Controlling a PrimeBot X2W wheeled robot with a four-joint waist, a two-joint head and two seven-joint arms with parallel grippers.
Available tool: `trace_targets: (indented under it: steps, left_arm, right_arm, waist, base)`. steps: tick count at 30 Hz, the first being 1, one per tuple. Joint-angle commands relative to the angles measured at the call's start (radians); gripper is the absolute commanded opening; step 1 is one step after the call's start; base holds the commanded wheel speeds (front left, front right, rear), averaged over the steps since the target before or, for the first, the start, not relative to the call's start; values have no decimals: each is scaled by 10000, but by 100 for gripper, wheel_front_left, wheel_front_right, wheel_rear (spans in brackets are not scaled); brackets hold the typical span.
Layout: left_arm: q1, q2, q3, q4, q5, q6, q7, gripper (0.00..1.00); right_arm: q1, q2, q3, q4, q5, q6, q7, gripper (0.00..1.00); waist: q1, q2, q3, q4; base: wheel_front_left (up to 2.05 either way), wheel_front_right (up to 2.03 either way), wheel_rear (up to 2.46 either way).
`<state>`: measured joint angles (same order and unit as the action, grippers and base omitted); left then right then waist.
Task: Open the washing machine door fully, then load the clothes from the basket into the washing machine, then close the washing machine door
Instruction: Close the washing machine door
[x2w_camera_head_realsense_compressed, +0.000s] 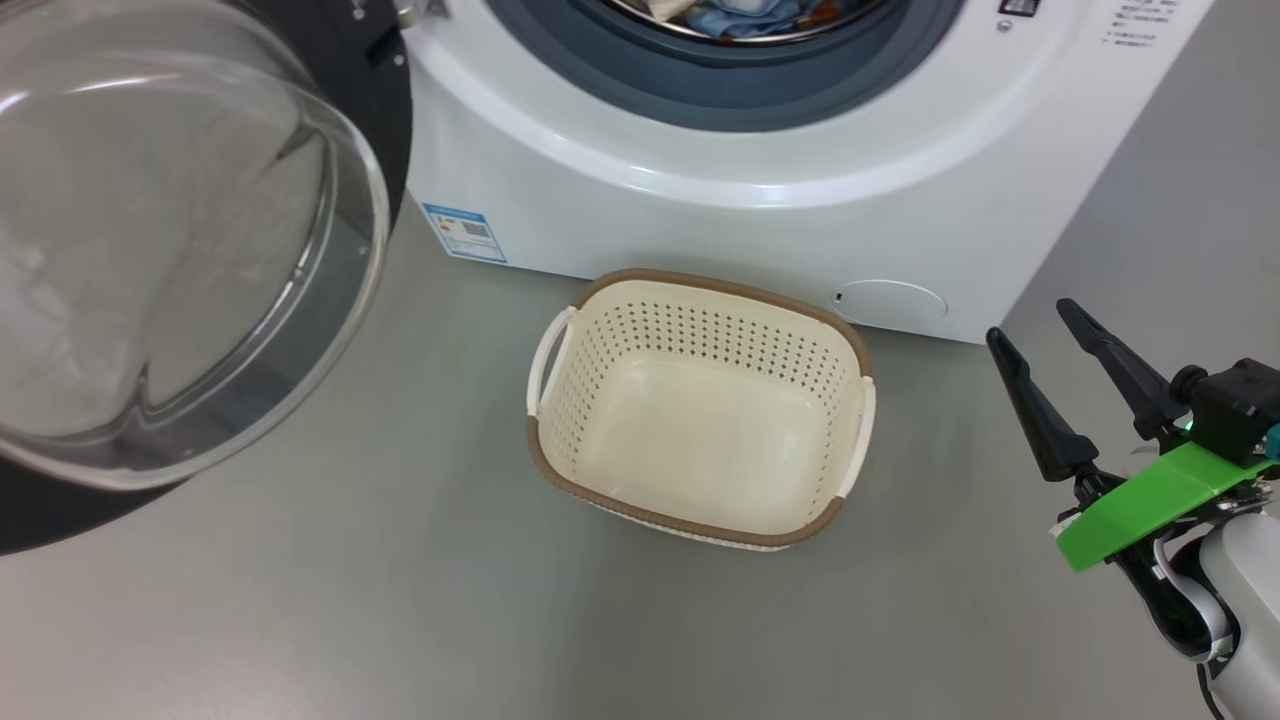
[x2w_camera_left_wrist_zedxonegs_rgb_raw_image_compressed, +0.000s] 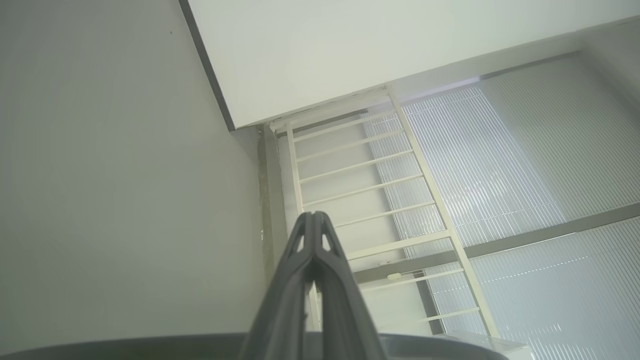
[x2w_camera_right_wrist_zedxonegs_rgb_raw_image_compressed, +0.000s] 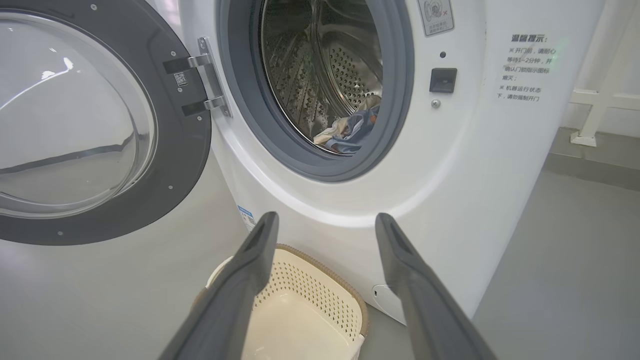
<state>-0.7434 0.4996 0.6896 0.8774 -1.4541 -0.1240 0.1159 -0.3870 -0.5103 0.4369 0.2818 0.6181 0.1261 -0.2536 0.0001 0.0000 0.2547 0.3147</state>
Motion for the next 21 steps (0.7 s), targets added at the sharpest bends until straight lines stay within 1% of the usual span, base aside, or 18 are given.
trace_targets:
  steps: [1, 7, 15, 21]
  left_arm:
    - [30, 847, 143, -133, -28, -64, 145, 0]
    - [155, 1051, -27, 314, 43, -65, 492, 0]
    - [195, 1134, -618, 868, 263, -54, 1543, 0]
    - [466, 1001, -1171, 733, 330, -60, 2895, 0]
  right_arm:
    - [-129, -192, 113, -234, 88, 46, -41, 100]
    - [-47, -231, 26, -219, 98, 46, -46, 100]
    - [33, -106, 87, -149, 111, 46, -51, 100]
    - [121, 19, 129, -48, 138, 46, -59, 100]
  waist:
    - [-1, 0, 75, -173]
    - [-1, 0, 47, -282]
    - [-1, 0, -175, -223]
    - [-1, 0, -406, -113]
  base:
    - [0, 0, 0]
    - [0, 0, 0]
    - [0, 0, 0]
    - [0, 0, 0]
